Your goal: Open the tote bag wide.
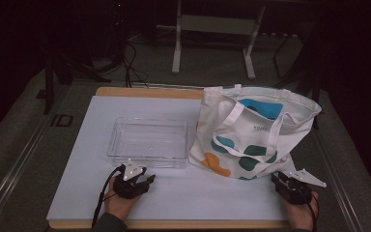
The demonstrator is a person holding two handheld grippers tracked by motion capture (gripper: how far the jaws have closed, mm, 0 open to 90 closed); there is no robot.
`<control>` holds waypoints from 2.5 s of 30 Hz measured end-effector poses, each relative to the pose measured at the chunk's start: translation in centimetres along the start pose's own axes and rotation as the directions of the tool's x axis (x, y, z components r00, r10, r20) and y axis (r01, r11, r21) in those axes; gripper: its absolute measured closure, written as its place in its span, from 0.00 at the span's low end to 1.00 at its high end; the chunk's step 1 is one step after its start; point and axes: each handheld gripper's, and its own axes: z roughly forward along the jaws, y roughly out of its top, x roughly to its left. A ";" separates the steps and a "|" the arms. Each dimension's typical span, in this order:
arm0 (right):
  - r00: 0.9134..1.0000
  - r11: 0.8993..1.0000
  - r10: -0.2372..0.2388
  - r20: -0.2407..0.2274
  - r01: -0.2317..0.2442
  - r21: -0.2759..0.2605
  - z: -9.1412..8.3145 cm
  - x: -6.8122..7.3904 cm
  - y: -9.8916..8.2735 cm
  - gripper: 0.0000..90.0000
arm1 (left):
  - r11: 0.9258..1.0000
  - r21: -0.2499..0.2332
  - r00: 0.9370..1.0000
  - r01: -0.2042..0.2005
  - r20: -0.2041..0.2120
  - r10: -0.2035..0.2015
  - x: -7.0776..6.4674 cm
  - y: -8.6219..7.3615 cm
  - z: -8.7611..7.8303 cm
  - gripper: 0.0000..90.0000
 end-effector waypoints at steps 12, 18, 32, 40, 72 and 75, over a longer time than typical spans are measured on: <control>1.000 1.000 0.007 0.005 -0.007 -0.004 -0.1 -0.1 0.0 0.72 | 1.000 -0.018 1.000 -0.017 0.020 0.018 -0.1 0.0 -0.2 0.67; 1.000 1.000 -0.015 -0.003 0.015 0.010 -0.2 0.2 0.3 0.76 | 0.999 -0.028 0.999 -0.035 0.031 0.036 -0.2 0.0 -0.3 0.71; 0.999 0.999 0.014 -0.048 -0.016 -0.034 -2.2 0.2 1.0 0.77 | 0.999 -0.015 0.993 -0.043 0.107 0.044 -0.7 0.8 -0.8 0.76; 0.995 0.996 0.038 -0.087 -0.045 -0.072 -4.0 -0.2 2.2 0.76 | 0.994 -0.025 0.985 -0.106 0.135 0.109 -1.6 2.3 -2.1 0.78; 0.964 0.987 0.093 -0.250 -0.123 -0.107 -3.9 -2.5 9.1 0.84 | 0.953 -0.098 0.937 -0.288 0.175 0.302 -3.4 11.3 -3.4 0.71; 0.963 0.986 0.095 -0.251 -0.126 -0.111 -3.9 -2.6 9.1 0.93 | 0.951 -0.099 0.933 -0.293 0.185 0.307 -3.5 12.2 -3.0 0.70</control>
